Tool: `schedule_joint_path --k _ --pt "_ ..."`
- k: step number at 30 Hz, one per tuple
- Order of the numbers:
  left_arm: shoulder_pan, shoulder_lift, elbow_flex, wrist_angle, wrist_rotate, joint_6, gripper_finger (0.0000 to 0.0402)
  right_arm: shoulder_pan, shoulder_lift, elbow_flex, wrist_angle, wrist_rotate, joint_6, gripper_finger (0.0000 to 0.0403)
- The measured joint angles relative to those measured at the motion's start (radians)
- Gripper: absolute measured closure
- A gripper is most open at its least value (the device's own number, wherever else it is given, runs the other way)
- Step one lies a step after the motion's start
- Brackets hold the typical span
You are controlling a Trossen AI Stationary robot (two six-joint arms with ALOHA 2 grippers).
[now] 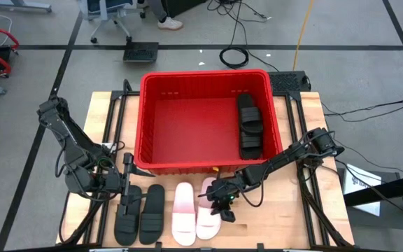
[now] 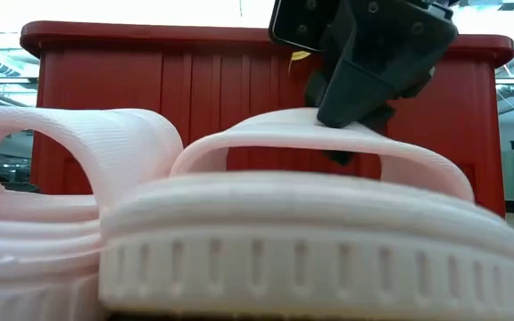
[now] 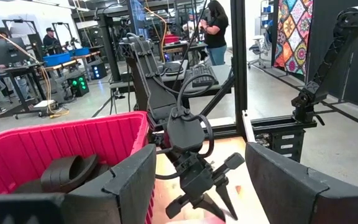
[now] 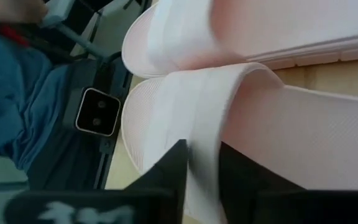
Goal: Pick and place slides into bin
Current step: Put the right pink slide into the red container
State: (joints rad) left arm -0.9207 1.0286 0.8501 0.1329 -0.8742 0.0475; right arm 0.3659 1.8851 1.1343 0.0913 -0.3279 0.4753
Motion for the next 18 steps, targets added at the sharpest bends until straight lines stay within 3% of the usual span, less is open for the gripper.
schedule_joint_path --k 4,18 --pt "0.0 0.0 0.0 0.0 0.0 0.0 0.0149 -0.008 0.0 0.0 0.001 -0.026 -0.032 0.0393" --pt "0.0 0.0 0.0 0.0 0.0 0.0 0.0149 -0.012 0.0 0.0 -0.004 -0.044 -0.077 0.0395"
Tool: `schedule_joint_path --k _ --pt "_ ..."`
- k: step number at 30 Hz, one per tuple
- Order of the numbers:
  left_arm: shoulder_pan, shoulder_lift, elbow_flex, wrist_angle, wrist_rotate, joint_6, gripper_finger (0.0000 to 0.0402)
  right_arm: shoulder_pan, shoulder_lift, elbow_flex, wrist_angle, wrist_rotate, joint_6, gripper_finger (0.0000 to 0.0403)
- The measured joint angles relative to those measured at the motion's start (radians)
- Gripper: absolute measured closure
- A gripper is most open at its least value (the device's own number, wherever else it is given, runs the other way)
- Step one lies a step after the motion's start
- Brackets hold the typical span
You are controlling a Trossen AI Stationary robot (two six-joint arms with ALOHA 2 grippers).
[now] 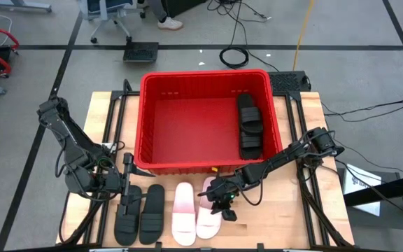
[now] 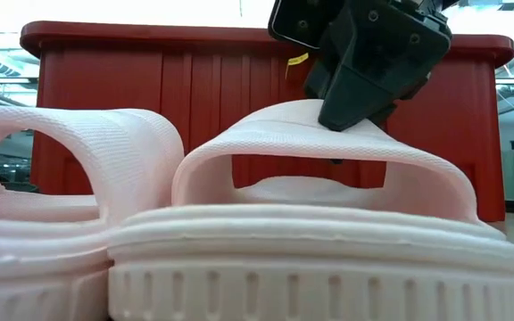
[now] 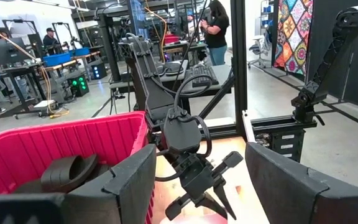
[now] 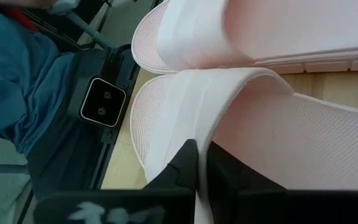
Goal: Pick and place slides into bin
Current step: Put the right pink slide into the red container
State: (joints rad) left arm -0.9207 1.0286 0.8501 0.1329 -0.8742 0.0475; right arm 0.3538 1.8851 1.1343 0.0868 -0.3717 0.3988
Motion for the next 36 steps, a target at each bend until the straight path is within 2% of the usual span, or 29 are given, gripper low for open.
schedule_joint_path --k 18,36 --pt "0.0 0.0 0.0 0.0 0.0 0.0 0.0149 0.055 -0.112 -0.001 0.023 0.002 -0.12 0.0399" --pt "0.0 0.0 0.0 0.002 0.0 0.0 0.0149 0.087 -0.21 -0.001 0.149 0.003 -0.291 0.0399"
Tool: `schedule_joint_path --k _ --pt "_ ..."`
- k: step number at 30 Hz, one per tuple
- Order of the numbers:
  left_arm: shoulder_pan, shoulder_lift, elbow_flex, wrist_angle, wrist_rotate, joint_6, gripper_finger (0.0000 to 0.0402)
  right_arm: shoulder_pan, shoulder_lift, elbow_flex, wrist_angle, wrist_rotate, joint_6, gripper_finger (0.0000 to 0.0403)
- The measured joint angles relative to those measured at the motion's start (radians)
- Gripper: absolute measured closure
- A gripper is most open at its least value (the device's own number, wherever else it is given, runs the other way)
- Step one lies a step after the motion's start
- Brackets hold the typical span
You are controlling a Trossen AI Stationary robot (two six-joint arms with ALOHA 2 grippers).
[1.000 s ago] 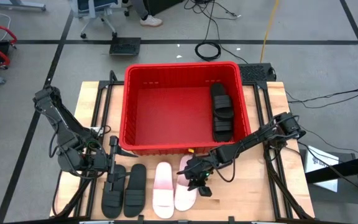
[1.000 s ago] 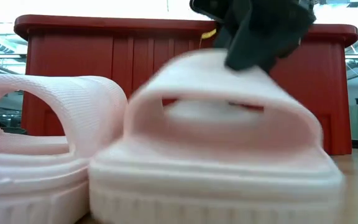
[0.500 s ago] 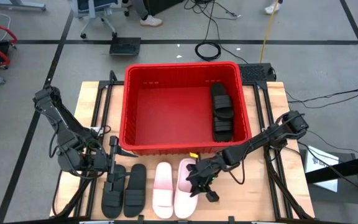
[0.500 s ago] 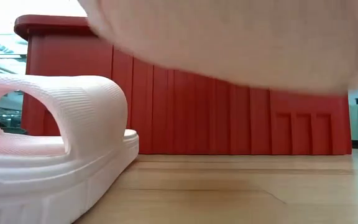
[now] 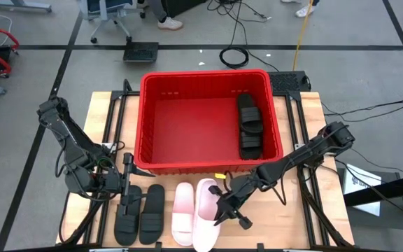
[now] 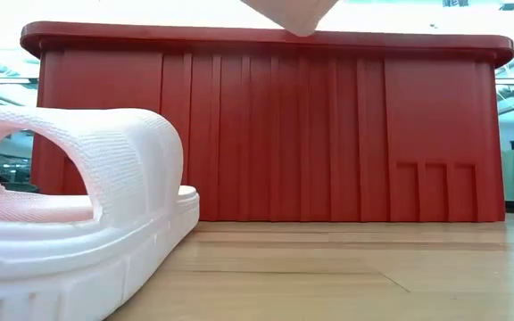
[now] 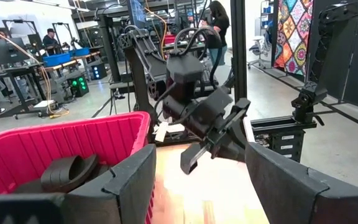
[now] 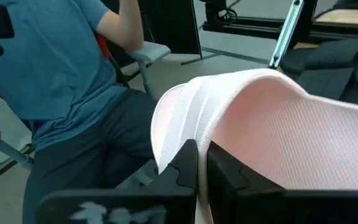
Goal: Pick and place slides into bin
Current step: Put the right pink slide into the red container
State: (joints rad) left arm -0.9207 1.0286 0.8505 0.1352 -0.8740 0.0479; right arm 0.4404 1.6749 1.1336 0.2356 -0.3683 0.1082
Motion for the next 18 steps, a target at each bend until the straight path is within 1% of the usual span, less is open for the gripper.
schedule_joint_path --k 7,10,12,18 --pt "0.0 0.0 0.0 0.002 -0.001 0.025 0.0149 -0.003 -0.078 0.0 -0.033 0.0 -0.08 0.0399" --pt "0.0 0.0 0.0 0.003 -0.031 0.028 0.0149 -0.014 -0.126 0.0 -0.07 0.002 -0.122 0.0399" --pt "0.0 0.0 0.0 0.004 -0.047 0.029 0.0149 -0.029 -0.163 0.0 -0.108 0.004 -0.141 0.0399" --pt "0.001 0.0 0.0 0.004 -0.053 0.045 0.0149 -0.106 -0.279 0.0 -0.239 0.005 -0.162 0.0399"
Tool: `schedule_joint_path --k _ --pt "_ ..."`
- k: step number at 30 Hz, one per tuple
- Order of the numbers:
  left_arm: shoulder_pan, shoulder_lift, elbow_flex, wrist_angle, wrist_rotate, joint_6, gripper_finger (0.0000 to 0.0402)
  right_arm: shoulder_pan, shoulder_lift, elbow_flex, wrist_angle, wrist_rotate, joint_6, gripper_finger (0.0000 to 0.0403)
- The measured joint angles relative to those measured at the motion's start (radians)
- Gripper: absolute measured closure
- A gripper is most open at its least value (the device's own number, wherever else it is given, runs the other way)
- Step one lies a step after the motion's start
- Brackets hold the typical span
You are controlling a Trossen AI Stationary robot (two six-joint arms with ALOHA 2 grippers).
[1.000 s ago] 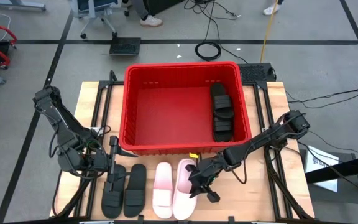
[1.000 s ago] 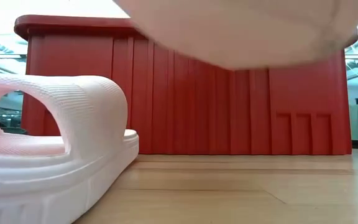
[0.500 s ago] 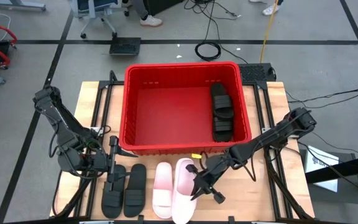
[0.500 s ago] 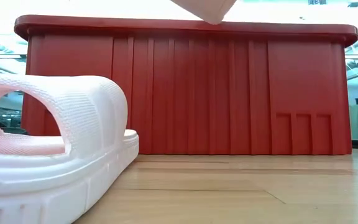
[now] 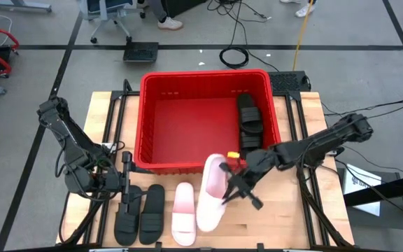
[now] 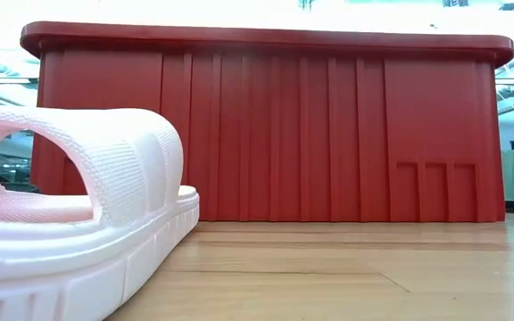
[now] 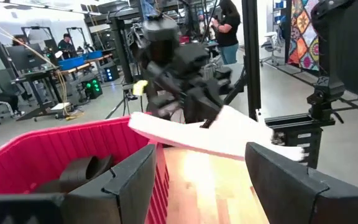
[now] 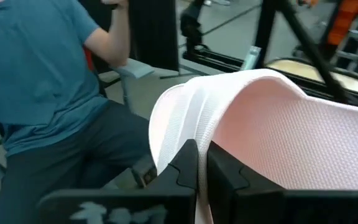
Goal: Pick and place slides into bin
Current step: Put the right pink slide into the red container
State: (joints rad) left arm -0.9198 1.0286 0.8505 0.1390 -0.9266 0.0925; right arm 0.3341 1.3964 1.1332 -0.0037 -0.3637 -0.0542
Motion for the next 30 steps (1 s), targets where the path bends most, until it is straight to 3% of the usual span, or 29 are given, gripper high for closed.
schedule_joint_path --k 9,12,19,30 --pt "0.049 0.0 0.0 0.042 -0.002 0.096 0.0149 -0.166 -0.14 0.0 -0.19 -0.009 -0.054 0.0399" --pt "0.079 -0.001 0.0 0.046 -0.002 0.129 0.0149 -0.236 -0.166 0.0 -0.246 -0.08 -0.08 0.0399" --pt "0.169 -0.016 0.0 0.047 -0.027 0.169 0.0149 -0.432 -0.188 0.019 -0.385 -0.218 -0.155 0.0399" --pt "0.307 -0.048 0.0 0.044 -0.025 0.257 0.0149 -0.68 -0.148 0.195 -0.621 -0.304 -0.343 0.0399"
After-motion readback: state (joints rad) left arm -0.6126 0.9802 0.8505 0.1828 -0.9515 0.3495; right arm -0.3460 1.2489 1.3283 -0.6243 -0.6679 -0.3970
